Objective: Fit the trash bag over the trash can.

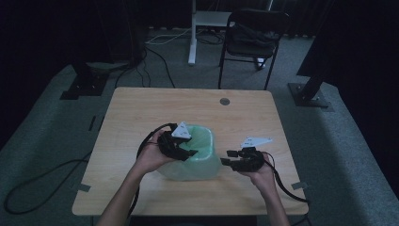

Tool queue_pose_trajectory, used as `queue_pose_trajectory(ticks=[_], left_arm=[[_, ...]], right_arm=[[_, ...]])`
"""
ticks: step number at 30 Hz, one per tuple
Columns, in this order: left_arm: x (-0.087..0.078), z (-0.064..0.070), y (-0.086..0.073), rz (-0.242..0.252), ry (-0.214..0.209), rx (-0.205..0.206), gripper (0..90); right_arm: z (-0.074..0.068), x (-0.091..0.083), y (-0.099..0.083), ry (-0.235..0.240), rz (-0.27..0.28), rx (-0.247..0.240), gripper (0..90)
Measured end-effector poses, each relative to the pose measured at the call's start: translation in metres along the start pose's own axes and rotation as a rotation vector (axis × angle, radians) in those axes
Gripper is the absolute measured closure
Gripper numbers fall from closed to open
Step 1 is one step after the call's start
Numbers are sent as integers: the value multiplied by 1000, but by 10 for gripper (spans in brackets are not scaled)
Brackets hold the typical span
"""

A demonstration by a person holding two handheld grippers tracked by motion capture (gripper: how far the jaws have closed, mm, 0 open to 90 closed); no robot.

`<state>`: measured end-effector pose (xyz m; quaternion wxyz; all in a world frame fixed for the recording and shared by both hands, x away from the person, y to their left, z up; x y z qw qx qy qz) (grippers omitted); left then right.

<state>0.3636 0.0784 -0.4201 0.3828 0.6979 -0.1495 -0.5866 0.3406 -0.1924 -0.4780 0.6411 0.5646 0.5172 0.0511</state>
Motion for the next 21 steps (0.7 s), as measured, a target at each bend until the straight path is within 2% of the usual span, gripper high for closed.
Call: queue_pose_trajectory(ticks=[3, 5, 6, 7, 8, 10, 12, 13, 14, 15, 16, 17, 21], left_arm=[[-10, -3, -1, 93, 17, -43, 436], [-20, -7, -4, 164, 45, -76, 436], [-20, -7, -4, 164, 45, -76, 436], [-32, -10, -13, 255, 84, -127, 436], [-37, -12, -17, 297, 101, -147, 439], [-48, -15, -29, 374, 166, -190, 439], [-57, -17, -42, 432, 219, -234, 439], [-57, -17, -42, 432, 219, -234, 439], [-64, -18, -51, 469, 266, -262, 439], [-68, -20, -58, 491, 281, -292, 439], [-76, -23, -72, 533, 315, -341, 439], [-76, -23, -72, 533, 315, -341, 439], [-84, -30, -96, 552, 357, -423, 429]], right_arm=[[0, -1, 0, -3, 1, -1, 499], [1, -2, 0, -3, 5, 0, 499], [1, -2, 0, -3, 5, 0, 499], [1, -2, 0, -4, 5, 1, 499], [1, -2, 0, -4, 4, 1, 498], [1, -2, 0, -6, 3, 2, 498], [1, -2, 0, -6, 5, 4, 496], [1, -3, 0, -7, 6, 4, 495], [1, -3, 0, -7, 6, 4, 495], [2, -3, 0, -9, 7, 4, 490], [2, -3, 0, -12, 6, 6, 486], [2, -3, 0, -12, 6, 6, 486], [4, -2, -1, -21, 12, 12, 485]])
Point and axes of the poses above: each handheld gripper's, and its own axes: x roughly forward along the jaws, y roughly out of its top, z roughly to its right, the point moved 2 cm from there along x, roughly forward along the jaws, and after that the axes turned 5 degrees about -y, right-handed, at the moved point
